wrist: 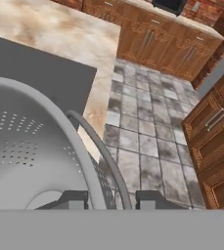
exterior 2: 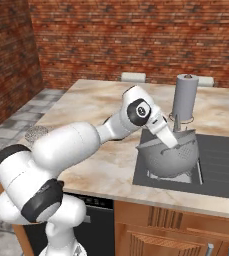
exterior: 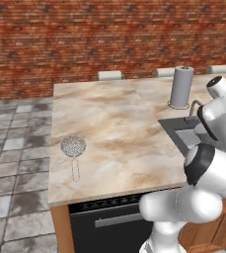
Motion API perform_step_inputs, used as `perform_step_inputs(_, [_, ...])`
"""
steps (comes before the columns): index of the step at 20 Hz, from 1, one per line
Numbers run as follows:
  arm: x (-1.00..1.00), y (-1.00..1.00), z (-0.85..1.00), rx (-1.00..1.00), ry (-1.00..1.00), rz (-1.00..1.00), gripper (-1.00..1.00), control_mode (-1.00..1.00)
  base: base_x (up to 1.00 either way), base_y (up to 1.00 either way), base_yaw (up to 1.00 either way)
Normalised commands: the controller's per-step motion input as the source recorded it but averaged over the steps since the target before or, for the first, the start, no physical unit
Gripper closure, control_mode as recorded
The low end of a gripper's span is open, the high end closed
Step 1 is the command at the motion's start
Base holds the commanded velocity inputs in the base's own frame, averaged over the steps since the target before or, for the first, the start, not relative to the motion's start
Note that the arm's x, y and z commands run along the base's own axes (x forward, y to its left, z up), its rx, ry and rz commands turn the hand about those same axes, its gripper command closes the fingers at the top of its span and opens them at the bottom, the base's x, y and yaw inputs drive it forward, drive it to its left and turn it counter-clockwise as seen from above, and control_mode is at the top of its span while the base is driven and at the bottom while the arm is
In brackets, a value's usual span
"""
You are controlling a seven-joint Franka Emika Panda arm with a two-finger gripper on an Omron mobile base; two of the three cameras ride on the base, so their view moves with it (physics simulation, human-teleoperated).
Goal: Pick the colander and strainer and place them in the sink. Then turn on the water.
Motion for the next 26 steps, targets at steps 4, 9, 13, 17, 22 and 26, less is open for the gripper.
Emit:
perform_step_inputs(4, [0.52,-0.05,-0.46,-0.1,0.0,0.0,1.0,-1.0,0.0,0.0,0.0])
perform_step_inputs(9, [0.48,-0.06,-0.47,-0.09,0.0,0.0,1.0,-1.0,0.0,0.0,0.0])
perform_step_inputs(13, [0.44,-0.24,-0.35,-0.07,-0.03,-0.03,1.0,-1.0,0.0,0.0,0.0])
perform_step_inputs(17, [0.52,-0.27,-0.3,-0.07,-0.08,-0.09,1.0,-1.0,0.0,0.0,0.0])
perform_step_inputs(22, [0.66,-0.16,-0.36,-0.08,-0.09,-0.1,1.0,-1.0,0.0,0.0,0.0])
perform_step_inputs(26, [0.34,-0.03,-0.52,-0.07,0.0,-0.04,1.0,-1.0,0.0,0.0,0.0])
